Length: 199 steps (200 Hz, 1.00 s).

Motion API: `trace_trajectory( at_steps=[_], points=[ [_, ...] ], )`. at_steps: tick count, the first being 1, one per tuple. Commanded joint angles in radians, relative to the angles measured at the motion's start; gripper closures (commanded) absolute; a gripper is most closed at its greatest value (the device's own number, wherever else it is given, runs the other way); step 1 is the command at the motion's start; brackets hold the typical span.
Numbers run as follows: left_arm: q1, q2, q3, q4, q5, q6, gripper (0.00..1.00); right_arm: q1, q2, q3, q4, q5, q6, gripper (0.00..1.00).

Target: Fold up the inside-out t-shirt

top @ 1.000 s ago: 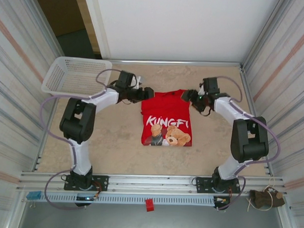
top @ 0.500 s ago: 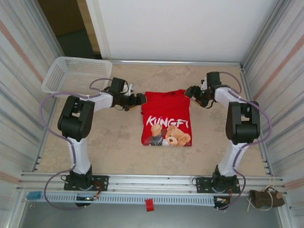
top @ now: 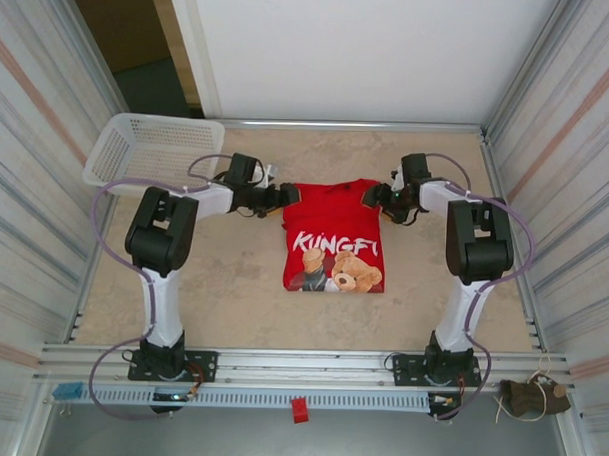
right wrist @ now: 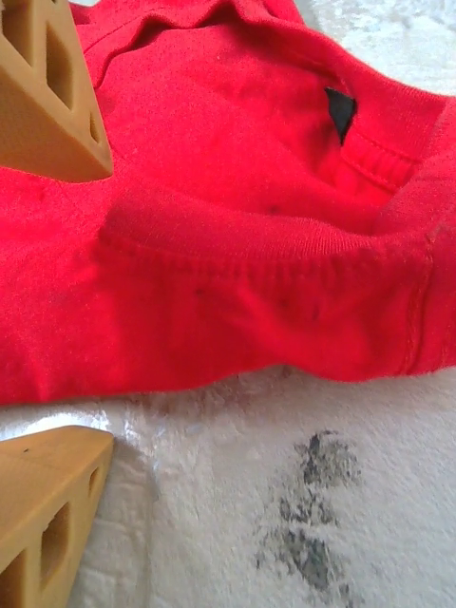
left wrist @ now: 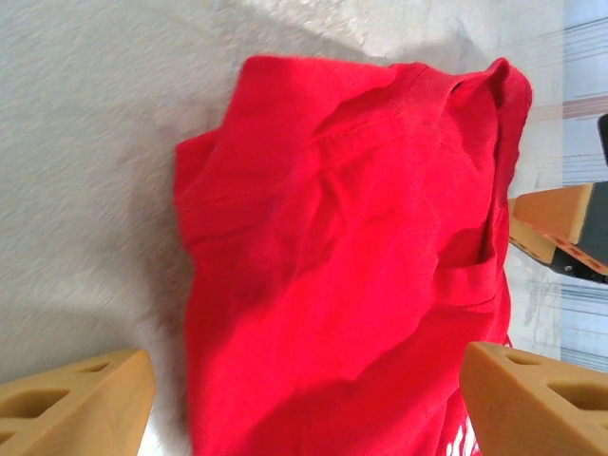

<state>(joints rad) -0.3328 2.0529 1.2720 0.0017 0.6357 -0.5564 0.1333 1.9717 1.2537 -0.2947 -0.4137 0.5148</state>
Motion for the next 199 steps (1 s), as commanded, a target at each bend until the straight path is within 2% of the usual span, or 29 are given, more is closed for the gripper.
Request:
trace_trajectory(
  at_steps=[1, 43, 81, 119, 143, 172, 184, 199],
  points=[
    [-0.042, 0.069, 0.018, 0.007, 0.022, -0.019, 0.16, 0.048, 0.032, -0.017, 0.009, -0.020, 0.006, 0.34],
    [-0.081, 0.073, -0.005, 0.109, 0.044, -0.071, 0.16, 0.071, 0.032, -0.044, 0.095, -0.071, 0.032, 0.36],
    [-0.085, 0.092, -0.029, 0.224, 0.081, -0.143, 0.18, 0.046, 0.045, -0.063, 0.187, -0.126, 0.091, 0.37],
    [-0.085, 0.139, -0.051, 0.376, 0.130, -0.223, 0.28, 0.037, 0.066, -0.068, 0.256, -0.165, 0.133, 0.40],
    [-0.084, 0.158, -0.063, 0.425, 0.130, -0.253, 0.37, 0.035, 0.081, -0.078, 0.316, -0.194, 0.170, 0.47],
    [-0.086, 0.170, -0.069, 0.414, 0.114, -0.253, 0.37, 0.033, 0.099, -0.080, 0.342, -0.200, 0.194, 0.56],
    [-0.086, 0.167, -0.068, 0.369, 0.079, -0.234, 0.35, 0.033, 0.107, -0.079, 0.341, -0.192, 0.196, 0.57],
    [-0.089, 0.158, -0.066, 0.306, 0.018, -0.200, 0.35, 0.033, 0.116, -0.081, 0.343, -0.183, 0.206, 0.63]
  ],
)
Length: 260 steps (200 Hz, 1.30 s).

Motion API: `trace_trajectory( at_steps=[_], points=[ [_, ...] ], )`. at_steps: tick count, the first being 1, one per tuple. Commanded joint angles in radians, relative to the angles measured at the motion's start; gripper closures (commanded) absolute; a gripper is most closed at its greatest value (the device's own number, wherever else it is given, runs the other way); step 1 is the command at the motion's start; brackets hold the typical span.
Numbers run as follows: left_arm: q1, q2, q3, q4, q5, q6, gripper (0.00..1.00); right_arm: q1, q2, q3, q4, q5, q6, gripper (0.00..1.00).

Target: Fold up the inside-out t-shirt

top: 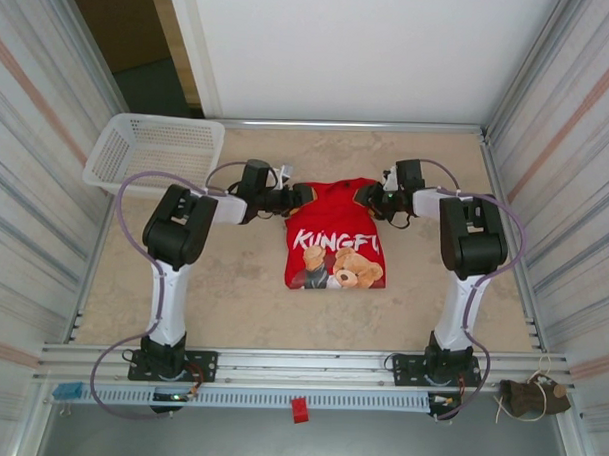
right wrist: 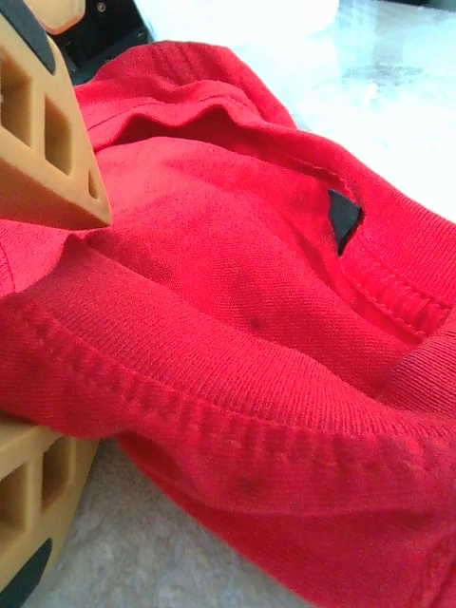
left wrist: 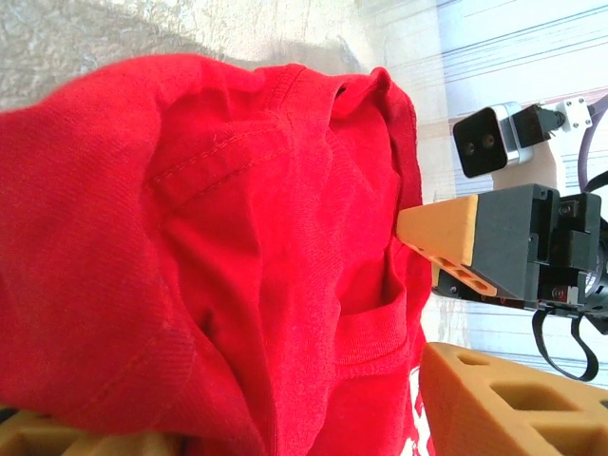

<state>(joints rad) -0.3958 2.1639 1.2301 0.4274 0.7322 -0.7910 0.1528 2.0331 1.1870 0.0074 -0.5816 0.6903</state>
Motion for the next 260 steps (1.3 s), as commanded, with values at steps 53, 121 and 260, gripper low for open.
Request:
trace_trajectory(
  at_steps=[53, 121, 260],
  points=[
    [-0.051, 0.004, 0.017, -0.393, -0.323, 0.184, 0.38, 0.011, 0.059, -0.041, 0.068, -0.003, 0.053, 0.81],
    [-0.051, 0.029, 0.019, -0.223, -0.156, 0.177, 1.00, -0.008, 0.027, -0.070, 0.130, -0.069, 0.098, 1.00],
    [0.047, -0.088, 0.065, 0.087, 0.026, -0.057, 1.00, -0.029, -0.133, 0.001, 0.126, -0.086, 0.193, 1.00]
  ],
)
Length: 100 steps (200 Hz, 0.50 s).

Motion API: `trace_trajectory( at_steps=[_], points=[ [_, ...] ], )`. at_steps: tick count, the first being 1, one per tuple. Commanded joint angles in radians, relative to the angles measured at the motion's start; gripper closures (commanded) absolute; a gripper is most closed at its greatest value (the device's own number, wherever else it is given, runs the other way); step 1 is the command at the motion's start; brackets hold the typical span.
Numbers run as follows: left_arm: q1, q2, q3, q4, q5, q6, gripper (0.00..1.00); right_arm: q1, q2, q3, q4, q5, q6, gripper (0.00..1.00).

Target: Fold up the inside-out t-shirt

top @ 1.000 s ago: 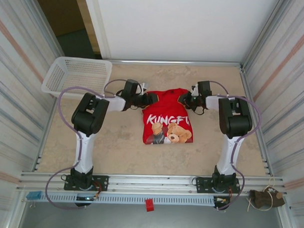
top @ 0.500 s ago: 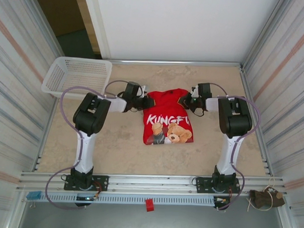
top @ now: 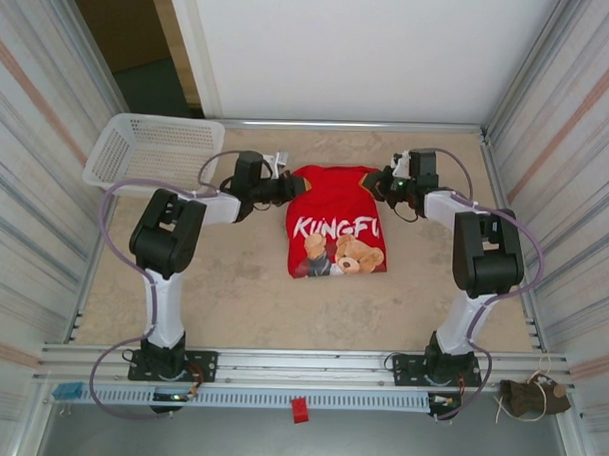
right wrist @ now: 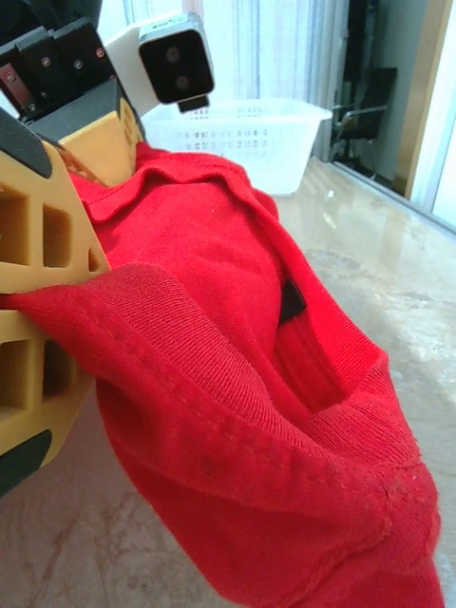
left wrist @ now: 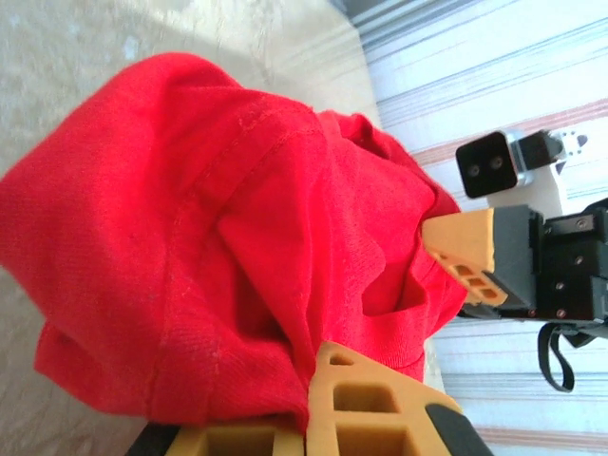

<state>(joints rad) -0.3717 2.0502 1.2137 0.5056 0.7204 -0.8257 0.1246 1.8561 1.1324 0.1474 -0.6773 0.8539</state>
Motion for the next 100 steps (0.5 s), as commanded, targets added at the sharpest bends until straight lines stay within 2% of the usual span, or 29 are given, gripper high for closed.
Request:
trace_trajectory(
  at_steps=[1, 38, 77, 100],
  points=[
    [0.023, 0.027, 0.086, 0.007, 0.038, -0.022, 1.00, 0.000, 0.046, 0.057, -0.014, 0.009, 0.030, 1.00],
    [0.060, 0.080, 0.265, -0.063, 0.059, -0.035, 1.00, -0.011, 0.090, 0.208, -0.056, -0.008, 0.054, 1.00],
    [0.077, 0.051, 0.520, -0.239, 0.090, 0.023, 1.00, -0.024, 0.053, 0.409, -0.156, -0.021, 0.042, 1.00],
    [0.077, -0.006, 0.562, -0.273, 0.096, 0.038, 1.00, -0.028, -0.004, 0.435, -0.170, -0.021, 0.039, 1.00]
  ],
)
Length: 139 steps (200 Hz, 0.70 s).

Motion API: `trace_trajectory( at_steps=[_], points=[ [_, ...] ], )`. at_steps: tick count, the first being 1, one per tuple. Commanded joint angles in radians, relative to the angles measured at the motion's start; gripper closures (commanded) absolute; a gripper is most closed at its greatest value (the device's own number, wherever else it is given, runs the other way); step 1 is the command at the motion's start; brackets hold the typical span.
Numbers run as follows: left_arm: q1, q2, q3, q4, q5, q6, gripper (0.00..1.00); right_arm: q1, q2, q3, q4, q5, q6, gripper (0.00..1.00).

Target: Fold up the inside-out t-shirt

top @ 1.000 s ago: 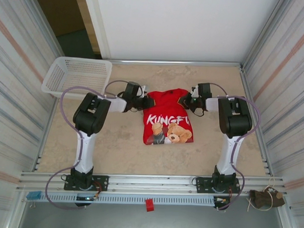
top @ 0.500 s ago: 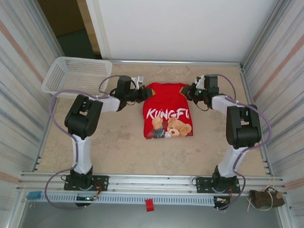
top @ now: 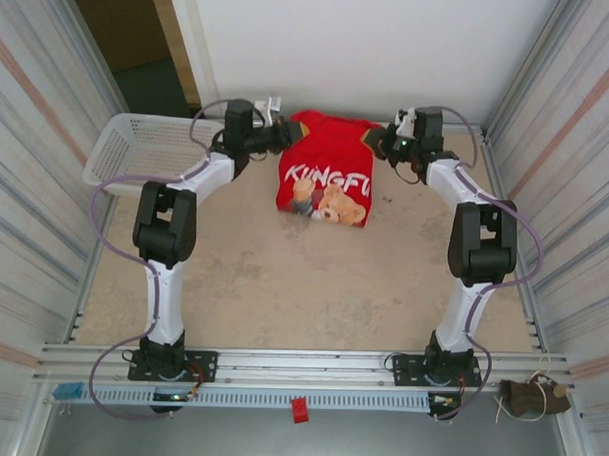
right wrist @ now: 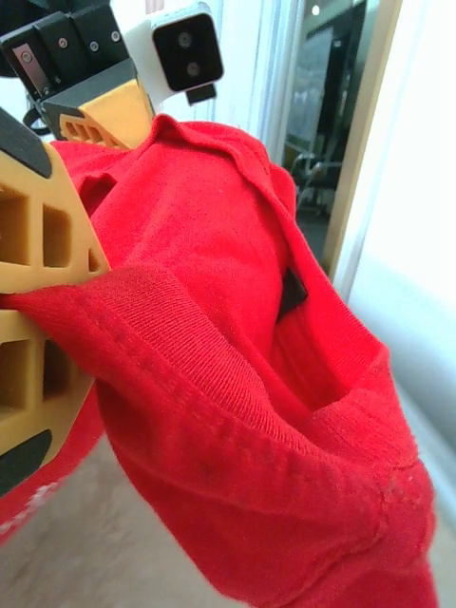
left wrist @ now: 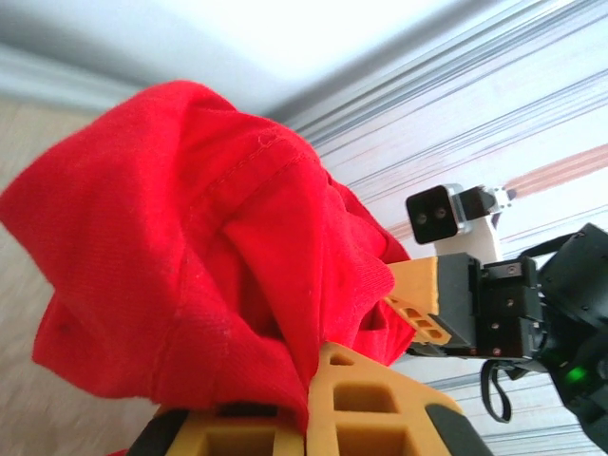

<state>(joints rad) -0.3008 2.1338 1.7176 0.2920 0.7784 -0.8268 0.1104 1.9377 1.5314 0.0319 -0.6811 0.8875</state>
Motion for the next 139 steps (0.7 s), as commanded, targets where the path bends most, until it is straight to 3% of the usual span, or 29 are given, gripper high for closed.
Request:
trace_trajectory(
  at_steps=[1, 37, 76, 96, 139],
  points=[
    [0.006, -0.093, 0.056, -0.058, 0.037, 0.038, 1.00, -0.014, -0.090, 0.035, -0.054, -0.017, 0.005, 1.00],
    [-0.018, -0.221, -0.168, 0.039, 0.028, 0.045, 1.00, 0.001, -0.223, -0.149, -0.003, 0.007, -0.010, 1.00],
    [-0.085, -0.388, -0.637, 0.196, -0.067, 0.112, 1.00, 0.060, -0.407, -0.529, 0.080, 0.062, -0.059, 1.00],
    [-0.131, -0.462, -0.837, 0.280, -0.152, 0.133, 1.00, 0.125, -0.533, -0.710, 0.074, 0.153, -0.127, 1.00],
    [-0.208, -0.553, -0.939, 0.180, -0.382, 0.303, 1.00, 0.179, -0.629, -0.799, 0.030, 0.341, -0.245, 1.00]
  ],
)
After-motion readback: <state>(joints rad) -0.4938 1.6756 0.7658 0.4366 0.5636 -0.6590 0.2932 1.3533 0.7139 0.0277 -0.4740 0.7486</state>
